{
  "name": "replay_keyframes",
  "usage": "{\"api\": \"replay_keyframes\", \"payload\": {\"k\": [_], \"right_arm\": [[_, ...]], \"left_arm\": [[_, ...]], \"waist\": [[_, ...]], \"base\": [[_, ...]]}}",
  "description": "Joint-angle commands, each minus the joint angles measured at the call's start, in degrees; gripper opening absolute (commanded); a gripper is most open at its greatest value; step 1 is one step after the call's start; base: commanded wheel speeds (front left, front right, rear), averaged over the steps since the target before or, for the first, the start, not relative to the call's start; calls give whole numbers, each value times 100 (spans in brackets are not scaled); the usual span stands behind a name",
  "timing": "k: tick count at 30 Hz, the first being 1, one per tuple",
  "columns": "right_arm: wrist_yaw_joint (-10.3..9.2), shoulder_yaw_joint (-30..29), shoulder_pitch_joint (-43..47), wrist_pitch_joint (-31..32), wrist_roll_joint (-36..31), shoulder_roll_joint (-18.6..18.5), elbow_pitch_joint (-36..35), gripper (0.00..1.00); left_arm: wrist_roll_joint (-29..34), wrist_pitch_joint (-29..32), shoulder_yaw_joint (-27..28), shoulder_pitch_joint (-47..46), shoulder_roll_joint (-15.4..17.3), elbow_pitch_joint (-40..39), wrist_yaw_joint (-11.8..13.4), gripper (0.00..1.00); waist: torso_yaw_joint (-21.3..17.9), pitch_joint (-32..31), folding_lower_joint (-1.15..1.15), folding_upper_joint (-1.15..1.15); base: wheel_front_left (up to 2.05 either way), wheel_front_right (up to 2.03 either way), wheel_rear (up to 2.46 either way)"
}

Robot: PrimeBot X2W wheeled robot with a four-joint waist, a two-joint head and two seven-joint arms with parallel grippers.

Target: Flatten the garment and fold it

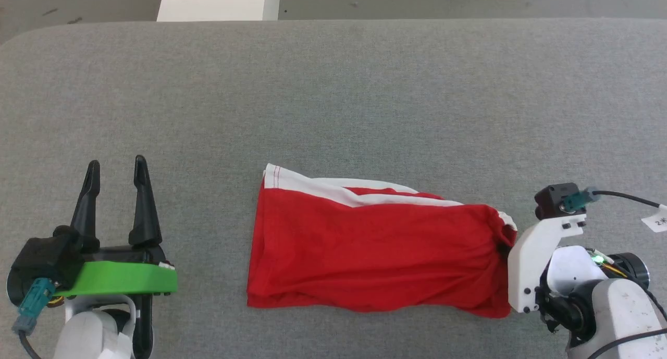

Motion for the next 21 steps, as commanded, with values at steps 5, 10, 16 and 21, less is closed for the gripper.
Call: {"api": "replay_keyframes", "payload": {"k": [5, 10, 16, 21], "right_arm": [[-9, -381, -107, 209, -110, -461, 90, 0], [-9, -921, -299, 452, -249, -1005, 123, 0], [-9, -1429, -471, 642, -494, -1125, 72, 0], [-9, -1296, -373, 950, -473, -1108, -252, 0]], "left_arm": [[128, -27, 63, 47, -91, -20, -102, 100], [174, -27, 114, 33, -120, -34, -166, 100], [211, -27, 132, 8, -149, -2, -237, 100], [240, -27, 157, 29, -195, 55, -271, 100]], "waist": [[-68, 2, 0, 0], [-93, 54, 0, 0], [-77, 96, 0, 0], [-29, -48, 0, 0]], "base": [[0, 0, 0], [0, 0, 0], [0, 0, 0], [0, 0, 0]]}}
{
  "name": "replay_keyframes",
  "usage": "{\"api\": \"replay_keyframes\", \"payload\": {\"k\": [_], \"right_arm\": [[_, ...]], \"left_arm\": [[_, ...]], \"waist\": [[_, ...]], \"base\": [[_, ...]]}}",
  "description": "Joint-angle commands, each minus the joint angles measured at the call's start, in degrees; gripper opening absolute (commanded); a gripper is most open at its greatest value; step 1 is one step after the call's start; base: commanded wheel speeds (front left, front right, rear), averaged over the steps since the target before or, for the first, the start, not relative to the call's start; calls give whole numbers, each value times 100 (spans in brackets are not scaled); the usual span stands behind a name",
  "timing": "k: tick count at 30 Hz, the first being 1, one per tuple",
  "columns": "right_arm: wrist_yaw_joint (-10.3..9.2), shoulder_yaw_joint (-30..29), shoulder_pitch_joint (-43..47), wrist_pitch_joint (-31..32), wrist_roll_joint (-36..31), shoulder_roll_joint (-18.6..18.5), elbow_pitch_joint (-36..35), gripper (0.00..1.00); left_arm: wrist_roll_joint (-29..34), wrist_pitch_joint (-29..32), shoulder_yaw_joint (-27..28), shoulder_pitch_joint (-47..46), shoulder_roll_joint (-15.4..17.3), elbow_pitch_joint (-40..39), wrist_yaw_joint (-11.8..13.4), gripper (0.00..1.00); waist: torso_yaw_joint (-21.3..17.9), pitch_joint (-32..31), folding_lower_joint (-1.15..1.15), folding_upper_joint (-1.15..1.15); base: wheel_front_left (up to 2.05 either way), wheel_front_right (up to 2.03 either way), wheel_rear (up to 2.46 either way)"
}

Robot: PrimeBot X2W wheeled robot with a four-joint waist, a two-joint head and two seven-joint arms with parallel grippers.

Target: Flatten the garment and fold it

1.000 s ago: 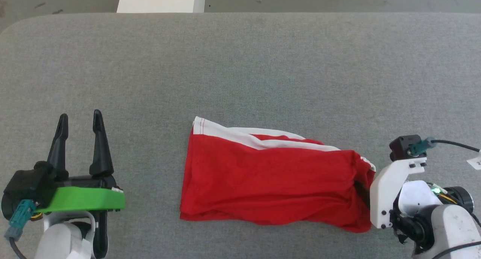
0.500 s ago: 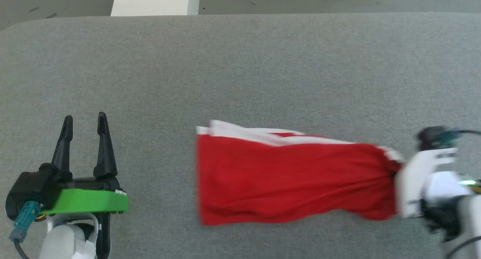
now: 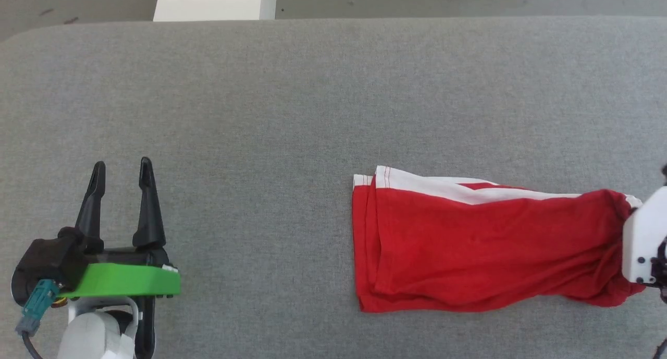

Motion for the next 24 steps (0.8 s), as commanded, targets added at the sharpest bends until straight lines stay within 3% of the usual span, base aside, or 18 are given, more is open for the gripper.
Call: {"api": "replay_keyframes", "payload": {"k": [1, 6, 12, 17, 24], "right_arm": [[-10, 88, 59, 136, 36, -6, -143, 0], [-10, 699, 350, 1162, 334, -79, -1187, 0], [-10, 1252, 445, 1878, 849, 267, -1982, 0], [-10, 1887, 245, 1758, 972, 703, -1808, 0], [-10, 2627, -193, 1245, 965, 1001, -998, 0]], "left_arm": [[55, -27, 32, 45, -34, 21, -21, 100], [89, -27, 65, 163, -82, 52, -37, 100], [109, -27, 70, 234, -161, 58, -51, 100], [128, -27, 31, 219, -207, 80, -76, 100], [132, -27, 29, 241, -234, 115, -117, 100]], "waist": [[20, -91, 0, 0], [16, -302, 0, 0], [12, -434, 0, 0], [78, -467, 0, 0], [308, -455, 0, 0]], "base": [[0, 0, 0], [0, 0, 0], [0, 0, 0], [0, 0, 0], [0, 0, 0]]}}
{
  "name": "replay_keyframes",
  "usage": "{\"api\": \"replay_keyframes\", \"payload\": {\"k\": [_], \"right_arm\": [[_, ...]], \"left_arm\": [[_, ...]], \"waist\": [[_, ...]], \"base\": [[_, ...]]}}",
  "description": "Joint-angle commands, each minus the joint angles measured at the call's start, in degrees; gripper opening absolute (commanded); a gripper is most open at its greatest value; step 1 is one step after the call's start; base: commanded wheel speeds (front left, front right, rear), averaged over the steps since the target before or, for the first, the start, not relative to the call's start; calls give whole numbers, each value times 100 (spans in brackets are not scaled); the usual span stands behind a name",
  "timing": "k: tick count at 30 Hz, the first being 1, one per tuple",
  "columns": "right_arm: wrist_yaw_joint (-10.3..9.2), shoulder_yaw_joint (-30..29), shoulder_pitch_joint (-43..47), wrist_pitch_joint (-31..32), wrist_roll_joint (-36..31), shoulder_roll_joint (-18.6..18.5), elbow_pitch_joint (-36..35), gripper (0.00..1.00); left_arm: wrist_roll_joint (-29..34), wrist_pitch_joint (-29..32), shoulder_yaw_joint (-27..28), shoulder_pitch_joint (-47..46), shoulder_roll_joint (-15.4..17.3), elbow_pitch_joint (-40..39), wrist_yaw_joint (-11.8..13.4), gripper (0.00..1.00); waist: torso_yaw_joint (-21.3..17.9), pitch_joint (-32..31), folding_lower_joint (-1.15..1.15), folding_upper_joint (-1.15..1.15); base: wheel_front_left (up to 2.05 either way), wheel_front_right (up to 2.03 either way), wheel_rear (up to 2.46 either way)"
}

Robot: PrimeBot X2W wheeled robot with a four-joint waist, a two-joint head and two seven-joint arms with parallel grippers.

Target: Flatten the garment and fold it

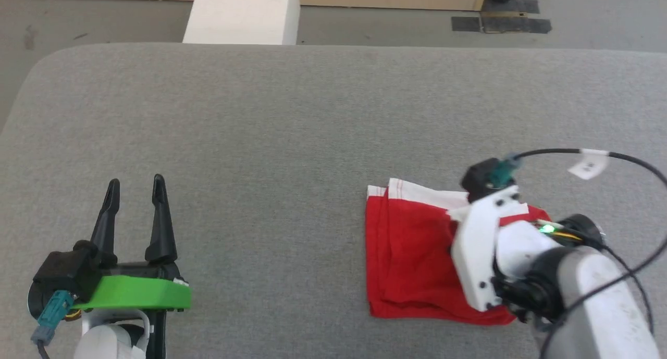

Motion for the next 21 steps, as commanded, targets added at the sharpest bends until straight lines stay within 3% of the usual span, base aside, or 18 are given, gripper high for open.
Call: {"api": "replay_keyframes", "payload": {"k": [1, 13, 14, 15, 21], "right_arm": [[-9, 96, -179, -126, 13, 61, 182, 0], [-9, 988, -806, -906, 198, 146, 1797, 0], [-9, 1057, -831, -966, 207, 146, 1901, 34], [-9, 1118, -851, -1037, 245, 146, 2011, 100], [-9, 1177, -997, -1503, 440, 147, 2066, 100]], "left_arm": [[72, -27, 14, 43, -37, 15, -45, 100], [50, -27, 27, 7, -109, 118, -96, 100], [52, -27, 31, 4, -115, 120, -99, 100], [56, -27, 35, 3, -121, 124, -102, 100], [83, -27, 107, 22, -145, 150, -111, 100]], "waist": [[115, 20, 0, 0], [423, 113, 0, 0], [428, 117, 0, 0], [429, 117, 0, 0], [311, 52, 0, 0]], "base": [[0, 0, 0], [0, 0, 0], [0, 0, 0], [0, 0, 0], [0, 0, 0]]}}
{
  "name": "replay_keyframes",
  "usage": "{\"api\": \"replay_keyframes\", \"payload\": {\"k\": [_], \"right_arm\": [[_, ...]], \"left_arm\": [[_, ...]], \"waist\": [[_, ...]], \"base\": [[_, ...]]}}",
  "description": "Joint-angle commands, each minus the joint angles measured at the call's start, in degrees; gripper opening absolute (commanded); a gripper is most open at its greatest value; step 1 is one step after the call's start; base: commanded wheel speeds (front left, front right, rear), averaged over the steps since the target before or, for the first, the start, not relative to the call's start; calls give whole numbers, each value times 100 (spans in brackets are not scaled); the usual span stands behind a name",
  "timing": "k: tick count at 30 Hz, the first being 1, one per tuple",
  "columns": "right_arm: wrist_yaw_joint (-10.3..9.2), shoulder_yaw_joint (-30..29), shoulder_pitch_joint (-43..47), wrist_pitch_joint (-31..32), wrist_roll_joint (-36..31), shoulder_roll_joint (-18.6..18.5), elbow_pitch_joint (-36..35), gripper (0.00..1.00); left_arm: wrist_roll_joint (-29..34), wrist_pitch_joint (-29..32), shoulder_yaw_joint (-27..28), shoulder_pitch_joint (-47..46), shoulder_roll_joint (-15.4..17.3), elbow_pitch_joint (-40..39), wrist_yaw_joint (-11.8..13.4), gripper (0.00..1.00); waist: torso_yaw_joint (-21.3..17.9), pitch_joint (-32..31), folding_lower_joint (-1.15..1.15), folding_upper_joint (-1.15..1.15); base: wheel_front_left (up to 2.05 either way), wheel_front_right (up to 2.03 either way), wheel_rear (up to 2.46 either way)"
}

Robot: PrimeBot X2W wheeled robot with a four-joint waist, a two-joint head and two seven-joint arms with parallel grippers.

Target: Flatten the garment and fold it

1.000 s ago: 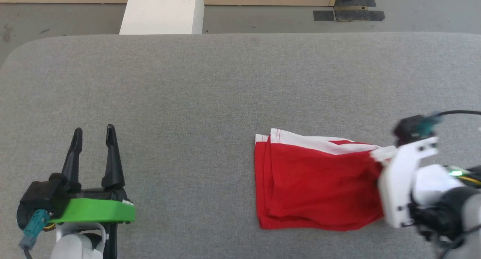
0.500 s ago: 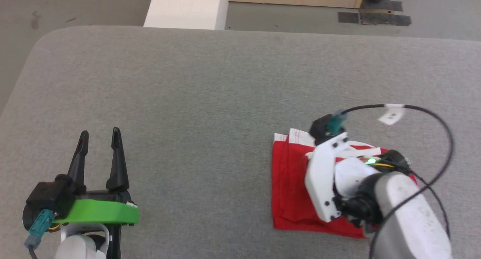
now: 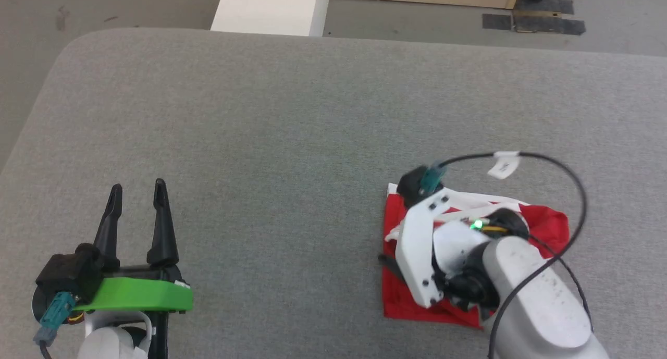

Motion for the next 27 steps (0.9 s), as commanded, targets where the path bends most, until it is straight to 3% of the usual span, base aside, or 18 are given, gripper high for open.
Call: {"api": "replay_keyframes", "payload": {"k": [1, 5, 11, 17, 22, 27], "right_arm": [[-9, -69, -132, -137, 110, 0, -95, 100], [-9, -446, -82, -538, 370, 0, -551, 100], [-9, -1762, 518, -1027, 296, 0, -1382, 100], [-9, -2918, 1470, -1052, 235, 0, -1971, 100], [-9, -3214, 1930, -1036, 240, 0, -2122, 100], [-9, -2875, 1996, -930, 223, 0, -2195, 100]], "left_arm": [[88, -27, 22, 26, -26, 16, -32, 100], [129, -27, 55, 45, -25, 10, -36, 100], [187, -27, 80, 77, -14, -32, -42, 100], [206, -27, 70, 95, -11, -69, -50, 100], [213, -27, 53, 91, -8, -60, -56, 100], [209, -27, 47, 78, -3, -42, -61, 100]], "waist": [[-76, -60, 0, 0], [-229, -153, 0, 0], [-423, -252, 0, 0], [-517, -219, 0, 0], [-542, -177, 0, 0], [-541, -136, 0, 0]], "base": [[0, 0, 0], [0, 0, 0], [0, 0, 0], [0, 0, 0], [0, 0, 0], [0, 0, 0]]}}
